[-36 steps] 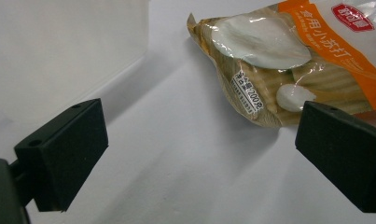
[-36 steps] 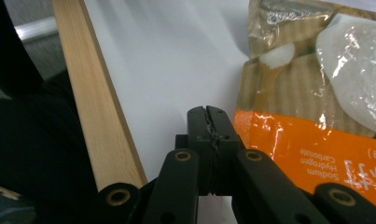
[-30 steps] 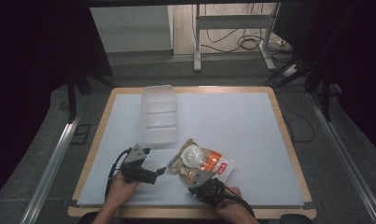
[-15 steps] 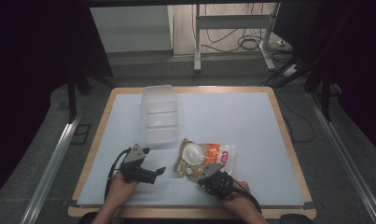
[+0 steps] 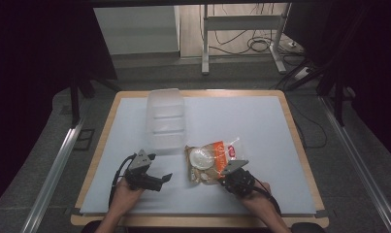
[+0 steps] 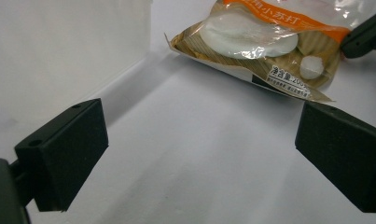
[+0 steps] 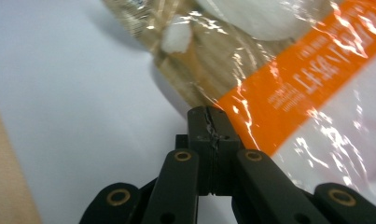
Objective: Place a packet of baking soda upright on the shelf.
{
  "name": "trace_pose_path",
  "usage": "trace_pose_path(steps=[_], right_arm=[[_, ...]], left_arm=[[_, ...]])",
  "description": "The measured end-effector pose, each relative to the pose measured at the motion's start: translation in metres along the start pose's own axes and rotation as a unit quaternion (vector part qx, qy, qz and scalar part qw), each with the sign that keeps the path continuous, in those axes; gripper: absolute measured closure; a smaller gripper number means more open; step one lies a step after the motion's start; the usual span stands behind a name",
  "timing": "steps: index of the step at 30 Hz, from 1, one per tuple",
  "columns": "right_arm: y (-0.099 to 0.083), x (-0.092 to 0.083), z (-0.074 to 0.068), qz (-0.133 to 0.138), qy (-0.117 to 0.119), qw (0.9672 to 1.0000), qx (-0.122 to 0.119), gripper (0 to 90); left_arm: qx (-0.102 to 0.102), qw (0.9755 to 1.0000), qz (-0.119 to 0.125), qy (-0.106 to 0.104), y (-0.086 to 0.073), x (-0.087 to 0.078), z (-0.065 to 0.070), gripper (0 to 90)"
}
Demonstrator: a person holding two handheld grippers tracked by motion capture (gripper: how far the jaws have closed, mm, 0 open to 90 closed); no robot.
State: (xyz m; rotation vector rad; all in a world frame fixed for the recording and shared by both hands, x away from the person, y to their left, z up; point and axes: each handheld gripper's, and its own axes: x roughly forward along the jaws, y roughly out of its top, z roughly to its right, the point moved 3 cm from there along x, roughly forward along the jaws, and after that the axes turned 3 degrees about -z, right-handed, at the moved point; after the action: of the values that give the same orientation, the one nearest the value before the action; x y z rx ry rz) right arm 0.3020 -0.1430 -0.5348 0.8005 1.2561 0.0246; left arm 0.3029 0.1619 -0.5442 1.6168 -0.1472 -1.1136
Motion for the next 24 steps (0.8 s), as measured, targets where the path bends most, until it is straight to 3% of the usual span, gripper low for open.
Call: trace_pose_path(steps=[9,12,15,24], right_arm=[[-0.007,-0.006,0.022,0.008,-0.025,0.9993,0.028,88.3],[-0.011,-0.009,0.038,0.012,-0.051,0.9977,0.043,87.5],[-0.013,-0.011,0.042,0.016,-0.052,0.997,0.055,87.5],[-0.01,-0.016,0.04,0.024,-0.054,0.9972,0.046,85.3]], left_arm=[[0.002,1.0,-0.001,0.0,0.0,0.0,0.0,2.5],[0.001,1.0,0.0,0.0,0.0,0.0,0.0,2.6],[0.002,1.0,0.0,0.0,0.0,0.0,0.0,2.6],[0.001,1.0,-0.001,0.0,0.0,0.0,0.0,2.6]])
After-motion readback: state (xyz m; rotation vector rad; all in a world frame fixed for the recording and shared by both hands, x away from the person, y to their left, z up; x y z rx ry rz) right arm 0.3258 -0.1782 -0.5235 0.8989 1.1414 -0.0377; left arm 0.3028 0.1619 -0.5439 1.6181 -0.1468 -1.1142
